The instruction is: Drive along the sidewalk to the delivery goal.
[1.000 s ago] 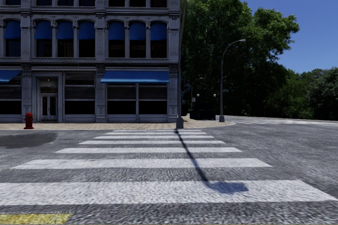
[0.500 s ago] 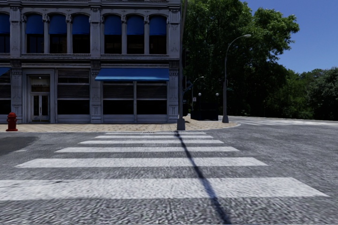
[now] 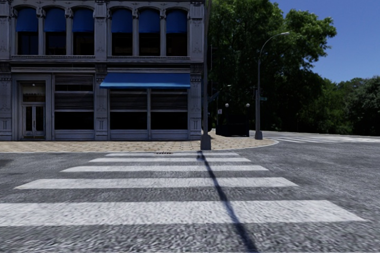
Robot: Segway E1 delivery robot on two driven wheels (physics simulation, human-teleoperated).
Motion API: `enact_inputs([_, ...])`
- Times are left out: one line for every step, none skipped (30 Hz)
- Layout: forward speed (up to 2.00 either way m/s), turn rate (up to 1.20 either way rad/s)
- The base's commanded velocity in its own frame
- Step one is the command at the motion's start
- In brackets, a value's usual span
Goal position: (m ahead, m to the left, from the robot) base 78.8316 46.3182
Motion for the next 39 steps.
enact_inputs([2.00, 0.00])
enact_inputs([2.00, 0.00])
enact_inputs([2.00, 0.00])
enact_inputs([2.00, 0.00])
enact_inputs([2.00, 0.00])
enact_inputs([2.00, 0.00])
enact_inputs([2.00, 0.00])
enact_inputs([2.00, 0.00])
enact_inputs([2.00, 0.00])
enact_inputs([2.00, 0.00])
enact_inputs([2.00, 0.00])
enact_inputs([2.00, 0.00])
enact_inputs([2.00, 0.00])
enact_inputs([2.00, 0.00])
enact_inputs([2.00, 0.00])
enact_inputs([2.00, 0.00])
enact_inputs([2.00, 0.00])
enact_inputs([2.00, 0.00])
enact_inputs([2.00, 0.00])
enact_inputs([2.00, 0.00])
enact_inputs([2.00, 0.00])
enact_inputs([2.00, 0.00])
enact_inputs([2.00, 0.00])
enact_inputs([2.00, 0.00])
enact_inputs([2.00, 0.00])
enact_inputs([2.00, 0.00])
enact_inputs([2.00, 0.00])
enact_inputs([2.00, 0.00])
enact_inputs([2.00, 0.00])
enact_inputs([2.00, 0.00])
enact_inputs([2.00, 0.00])
enact_inputs([2.00, 0.00])
enact_inputs([2.00, 0.00])
enact_inputs([2.00, 0.00])
enact_inputs([2.00, 0.00])
enact_inputs([2.00, 0.00])
enact_inputs([2.00, 0.00])
enact_inputs([2.00, 0.00])
enact_inputs([2.00, 0.00])
